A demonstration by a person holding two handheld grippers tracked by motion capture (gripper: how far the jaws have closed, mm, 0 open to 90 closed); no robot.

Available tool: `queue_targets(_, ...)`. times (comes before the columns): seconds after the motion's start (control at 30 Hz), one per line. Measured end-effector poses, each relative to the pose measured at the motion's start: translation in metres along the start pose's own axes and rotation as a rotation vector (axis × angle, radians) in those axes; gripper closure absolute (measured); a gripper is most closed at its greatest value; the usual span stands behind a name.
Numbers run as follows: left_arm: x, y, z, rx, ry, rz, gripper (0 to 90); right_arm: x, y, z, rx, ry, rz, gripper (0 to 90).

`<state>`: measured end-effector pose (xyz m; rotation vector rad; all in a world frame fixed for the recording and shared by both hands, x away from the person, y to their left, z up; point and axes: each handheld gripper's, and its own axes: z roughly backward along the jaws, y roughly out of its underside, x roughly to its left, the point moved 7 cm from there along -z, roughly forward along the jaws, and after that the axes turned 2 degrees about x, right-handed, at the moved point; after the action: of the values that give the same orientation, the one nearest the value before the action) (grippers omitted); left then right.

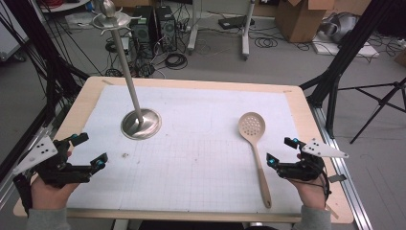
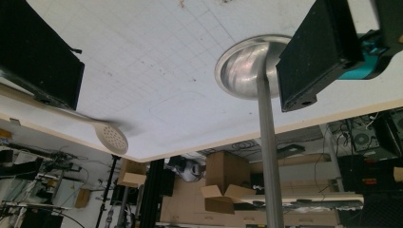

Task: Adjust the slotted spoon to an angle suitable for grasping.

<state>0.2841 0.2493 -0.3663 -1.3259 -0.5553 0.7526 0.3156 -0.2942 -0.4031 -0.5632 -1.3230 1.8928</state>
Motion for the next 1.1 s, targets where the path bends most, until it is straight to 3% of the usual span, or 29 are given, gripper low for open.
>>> queue_targets(0.13, 0.0, 0.002, -0.001, 0.008, 0.002, 0.003, 2.4, -0.001, 0.007, -0.004, 0.029, -0.034, -0.013, 30.2)
queue_targets(0.33, -0.002, 0.004, -0.002, 0.011, 0.007, 0.006, 2.4, -0.001, 0.014, -0.008, 0.057, -0.029, -0.01, 52.5)
queue_targets(0.37, -0.002, 0.004, -0.002, 0.011, 0.007, 0.006, 2.4, -0.001, 0.014, -0.008, 0.057, -0.029, -0.01, 52.5)
queue_targets(0.43, -0.002, 0.006, -0.002, 0.015, 0.008, 0.008, 2.4, -0.002, 0.017, -0.01, 0.072, -0.027, -0.004, 64.9)
queue_targets(0.53, -0.002, 0.008, -0.003, 0.022, 0.009, 0.009, 2.4, -0.004, 0.02, -0.014, 0.089, -0.02, 0.005, 72.8)
queue_targets(0.83, -0.004, 0.01, -0.002, 0.025, 0.008, 0.008, 2.5, -0.012, 0.03, -0.023, 0.112, 0.004, 0.006, 89.5)
queue_targets(0.97, -0.004, 0.011, -0.001, 0.026, 0.007, 0.008, 2.5, -0.013, 0.035, -0.026, 0.128, -0.007, -0.009, 89.9)
queue_targets(1.1, -0.004, 0.013, -0.001, 0.03, 0.007, 0.009, 2.5, -0.015, 0.039, -0.033, 0.151, -0.01, 0.007, 90.0)
